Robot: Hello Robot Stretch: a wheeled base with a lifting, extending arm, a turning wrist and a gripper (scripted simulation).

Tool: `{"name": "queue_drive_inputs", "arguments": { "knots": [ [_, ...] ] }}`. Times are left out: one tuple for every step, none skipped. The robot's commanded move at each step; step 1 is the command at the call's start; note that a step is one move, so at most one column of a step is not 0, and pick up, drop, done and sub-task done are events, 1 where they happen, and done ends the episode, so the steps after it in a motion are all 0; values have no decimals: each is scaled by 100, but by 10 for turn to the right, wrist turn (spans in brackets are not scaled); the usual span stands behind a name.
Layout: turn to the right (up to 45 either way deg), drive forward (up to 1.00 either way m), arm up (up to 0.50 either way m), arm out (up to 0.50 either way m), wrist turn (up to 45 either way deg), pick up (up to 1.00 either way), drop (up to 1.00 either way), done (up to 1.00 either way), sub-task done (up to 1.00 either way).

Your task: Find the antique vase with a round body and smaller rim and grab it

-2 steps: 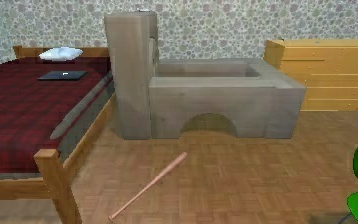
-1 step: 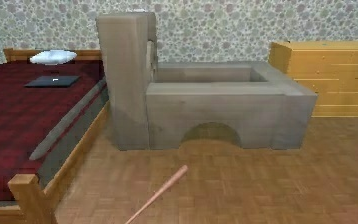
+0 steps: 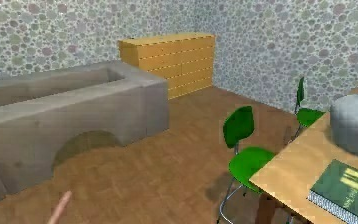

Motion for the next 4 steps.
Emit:
{"name": "queue_drive_inputs", "arguments": {
  "knots": [
    [0, 100, 0, 0, 0, 0, 0, 0, 0],
    [120, 0, 0, 0, 0, 0, 0, 0, 0],
    [0, 20, 0, 0, 0, 0, 0, 0, 0],
    [180, 0, 0, 0, 0, 0, 0, 0, 0]
  ]
}}
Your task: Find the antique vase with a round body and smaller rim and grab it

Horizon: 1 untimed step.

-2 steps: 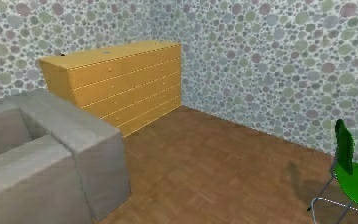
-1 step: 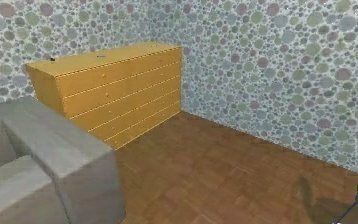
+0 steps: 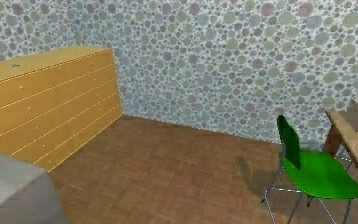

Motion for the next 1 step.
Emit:
{"name": "queue_drive_inputs", "arguments": {
  "knots": [
    [0, 15, 0, 0, 0, 0, 0, 0, 0]
  ]
}}
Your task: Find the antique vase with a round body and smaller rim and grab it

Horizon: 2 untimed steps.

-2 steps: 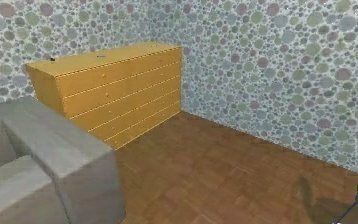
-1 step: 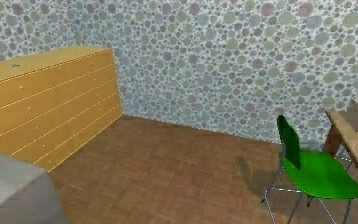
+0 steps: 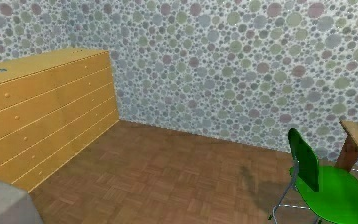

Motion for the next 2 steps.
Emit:
{"name": "queue_drive_inputs", "arguments": {
  "knots": [
    [0, 0, 50, 0, 0, 0, 0, 0, 0],
    [0, 0, 38, 0, 0, 0, 0, 0, 0]
  ]
}}
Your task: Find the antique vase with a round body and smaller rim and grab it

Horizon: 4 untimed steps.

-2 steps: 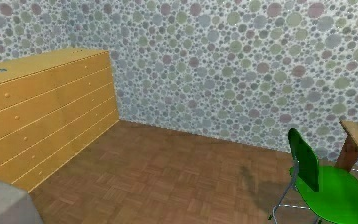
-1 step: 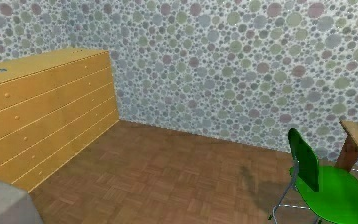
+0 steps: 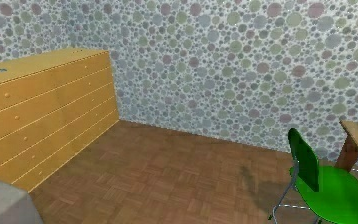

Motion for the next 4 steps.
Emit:
{"name": "queue_drive_inputs", "arguments": {
  "knots": [
    [0, 0, 0, 44, 0, 0, 0, 0, 0],
    [0, 0, 0, 0, 450, 0, 0, 0, 0],
    [0, 0, 0, 0, 450, 0, 0, 0, 0],
    [0, 0, 0, 0, 450, 0, 0, 0, 0]
  ]
}}
